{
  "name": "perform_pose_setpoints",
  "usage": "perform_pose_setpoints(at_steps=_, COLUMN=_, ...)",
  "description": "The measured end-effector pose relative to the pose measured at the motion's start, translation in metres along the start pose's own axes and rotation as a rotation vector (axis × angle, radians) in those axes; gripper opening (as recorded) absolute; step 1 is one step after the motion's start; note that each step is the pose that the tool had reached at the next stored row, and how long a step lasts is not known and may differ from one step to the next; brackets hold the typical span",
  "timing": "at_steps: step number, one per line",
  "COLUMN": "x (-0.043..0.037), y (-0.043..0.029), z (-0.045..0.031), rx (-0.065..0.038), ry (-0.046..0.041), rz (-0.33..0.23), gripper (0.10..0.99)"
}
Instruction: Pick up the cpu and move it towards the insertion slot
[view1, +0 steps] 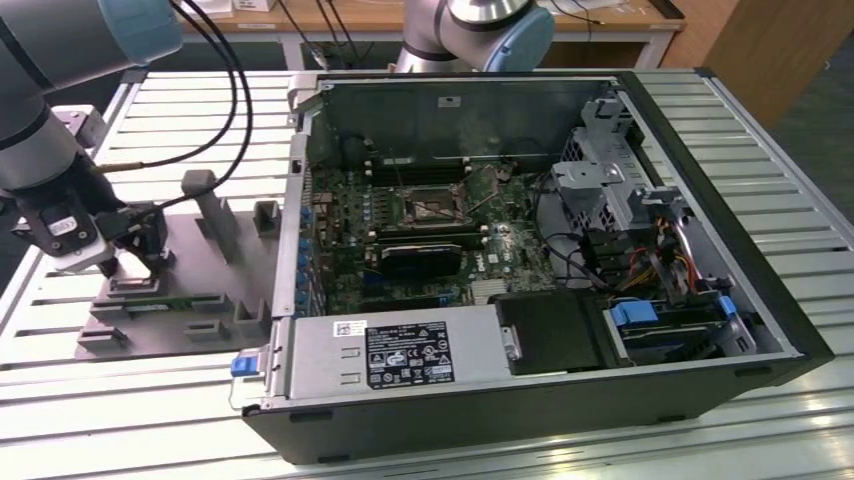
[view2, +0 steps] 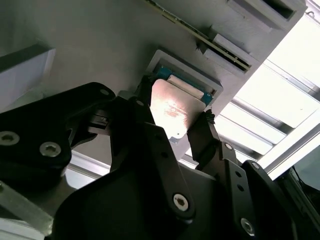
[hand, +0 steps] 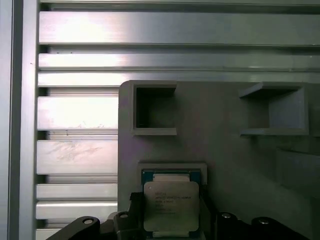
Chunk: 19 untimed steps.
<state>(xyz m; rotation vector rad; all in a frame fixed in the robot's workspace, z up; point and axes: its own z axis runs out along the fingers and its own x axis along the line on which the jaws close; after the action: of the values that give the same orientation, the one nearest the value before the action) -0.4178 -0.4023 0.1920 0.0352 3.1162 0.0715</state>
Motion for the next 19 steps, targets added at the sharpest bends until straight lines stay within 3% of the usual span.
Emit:
perform_pose_setpoints(at_steps=10, x=-0.0004, y=0.0011, z=-0.0189, rx=0.000, ry=-0.0006, rz=0.000, gripper=0.537)
perform_pose_setpoints(at_steps=19, x=-0.0010, y=0.0030, z=-0.0421, rx=0.000, ry=-0.0028, rz=0.000, gripper=0.537)
